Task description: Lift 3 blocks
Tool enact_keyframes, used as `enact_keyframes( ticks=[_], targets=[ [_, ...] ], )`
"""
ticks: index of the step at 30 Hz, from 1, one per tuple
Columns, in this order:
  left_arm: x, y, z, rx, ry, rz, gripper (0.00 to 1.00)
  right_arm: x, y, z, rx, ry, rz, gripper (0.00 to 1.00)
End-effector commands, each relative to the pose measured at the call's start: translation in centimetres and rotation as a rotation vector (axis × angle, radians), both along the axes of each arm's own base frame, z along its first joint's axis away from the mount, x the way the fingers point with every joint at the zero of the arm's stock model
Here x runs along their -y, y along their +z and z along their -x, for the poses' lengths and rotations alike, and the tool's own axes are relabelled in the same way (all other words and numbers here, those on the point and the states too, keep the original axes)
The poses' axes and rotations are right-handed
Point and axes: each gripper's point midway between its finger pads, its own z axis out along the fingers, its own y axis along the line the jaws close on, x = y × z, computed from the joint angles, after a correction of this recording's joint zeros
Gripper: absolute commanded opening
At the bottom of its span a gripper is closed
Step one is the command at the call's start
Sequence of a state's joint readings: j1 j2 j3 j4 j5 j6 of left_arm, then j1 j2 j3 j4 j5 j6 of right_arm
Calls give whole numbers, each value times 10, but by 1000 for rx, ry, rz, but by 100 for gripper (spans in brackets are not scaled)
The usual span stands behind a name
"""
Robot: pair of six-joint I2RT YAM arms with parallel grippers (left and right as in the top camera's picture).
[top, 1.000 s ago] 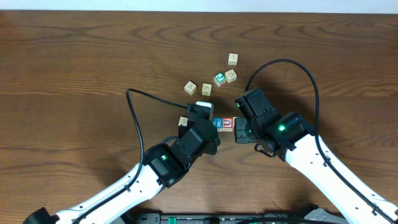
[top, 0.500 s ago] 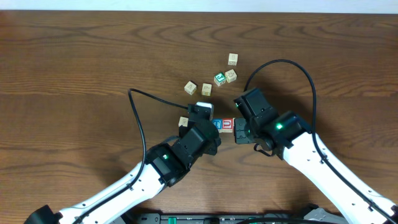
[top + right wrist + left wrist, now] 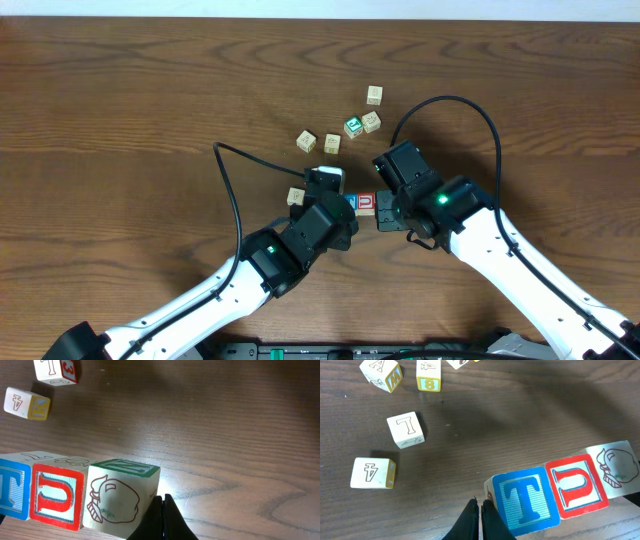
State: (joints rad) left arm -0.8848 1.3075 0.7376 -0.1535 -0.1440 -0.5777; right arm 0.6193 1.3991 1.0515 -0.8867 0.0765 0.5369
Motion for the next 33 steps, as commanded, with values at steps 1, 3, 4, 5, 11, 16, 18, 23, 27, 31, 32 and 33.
enact_keyframes(
  ticks=[1,3,4,5,11,16,18,23,27,31,32,33],
  targets=[
    [67,43,32,-38,-241,207,7,-63,6,33,-117,189,-236,1],
    [67,42,32,-38,-242,206,7,-61,2,35,-125,187,-230,1],
    [67,42,32,-39,-241,206,7,-61,0,36,-128,186,-228,1],
    [66,42,32,-39,-241,206,7,-60,0,36,-130,187,-227,1],
    [65,37,34,-51,-238,203,7,-61,0,35,-125,187,-230,1],
    [65,36,34,-54,-237,200,7,-61,0,35,-127,187,-228,1],
    [65,34,34,-57,-237,197,7,-61,0,35,-126,187,-228,1],
    [66,24,34,-81,-232,182,7,-59,-1,34,-122,182,-217,1],
    [66,22,34,-87,-229,179,7,-55,-2,34,-122,173,-205,1],
    [66,22,34,-87,-229,179,7,-54,-3,33,-121,168,-202,1],
    [66,22,34,-87,-229,179,7,-53,-3,32,-119,166,-198,1],
    [66,22,34,-88,-229,179,7,-52,-4,31,-116,164,-193,1]
  ],
)
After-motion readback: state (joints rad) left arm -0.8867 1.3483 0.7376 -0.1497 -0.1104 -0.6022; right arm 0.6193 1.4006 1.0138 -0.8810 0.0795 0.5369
